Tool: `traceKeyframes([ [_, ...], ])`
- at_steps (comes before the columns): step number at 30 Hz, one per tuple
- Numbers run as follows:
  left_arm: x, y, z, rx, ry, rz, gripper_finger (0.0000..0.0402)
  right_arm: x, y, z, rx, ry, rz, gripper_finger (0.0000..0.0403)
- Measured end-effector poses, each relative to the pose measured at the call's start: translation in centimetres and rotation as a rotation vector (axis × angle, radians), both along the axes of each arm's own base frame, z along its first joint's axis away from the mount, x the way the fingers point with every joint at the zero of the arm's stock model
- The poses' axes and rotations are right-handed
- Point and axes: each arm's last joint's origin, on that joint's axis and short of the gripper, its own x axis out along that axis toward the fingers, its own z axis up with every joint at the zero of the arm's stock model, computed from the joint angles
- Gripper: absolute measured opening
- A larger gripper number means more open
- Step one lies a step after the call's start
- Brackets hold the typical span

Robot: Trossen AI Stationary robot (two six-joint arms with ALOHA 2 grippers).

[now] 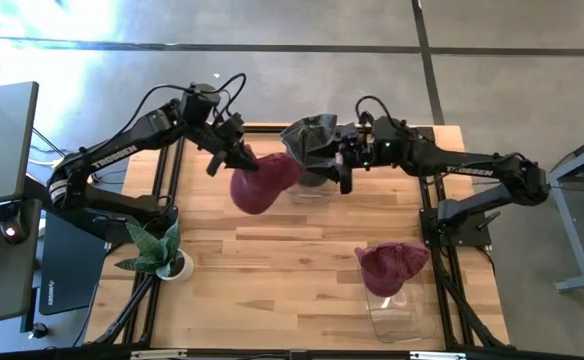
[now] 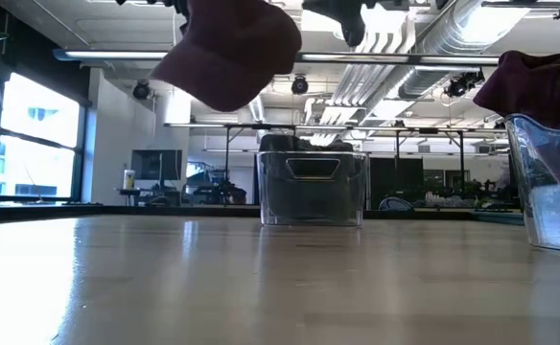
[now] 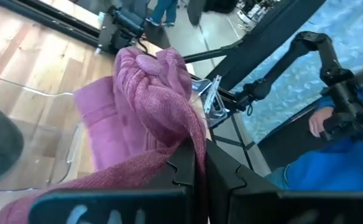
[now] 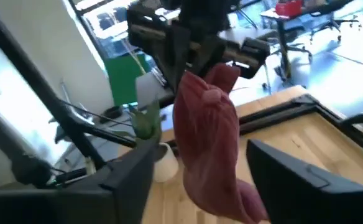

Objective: Pick & Place hat
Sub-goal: Put the red cap into the bottom transparent bin

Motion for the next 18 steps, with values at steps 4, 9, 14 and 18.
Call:
traceKeyframes([
  [4, 0.2, 0.2, -0.2, -0.003, 0.012, 0.017, 0.0009, 0.9, -0.3, -1.4, -0.007, 0.080, -0.123, 0.0281],
  [9, 0.6, 0.4, -0.5, -0.012, 0.034, 0.043, 0.0009, 2.3, -0.4, -2.5, 0.013, 0.073, -0.008, 0.0268],
  [14, 0.6, 0.6, -0.6, 0.012, 0.047, 0.092, 0.0009, 3.6, 0.3, -3.9, 0.080, 0.093, 0.129, 0.0206],
  [18, 0.7, 0.7, -0.3, 0.034, 0.027, 0.111, 0.0009, 4.3, 0.8, -4.4, 0.078, 0.099, 0.133, 0.0114],
])
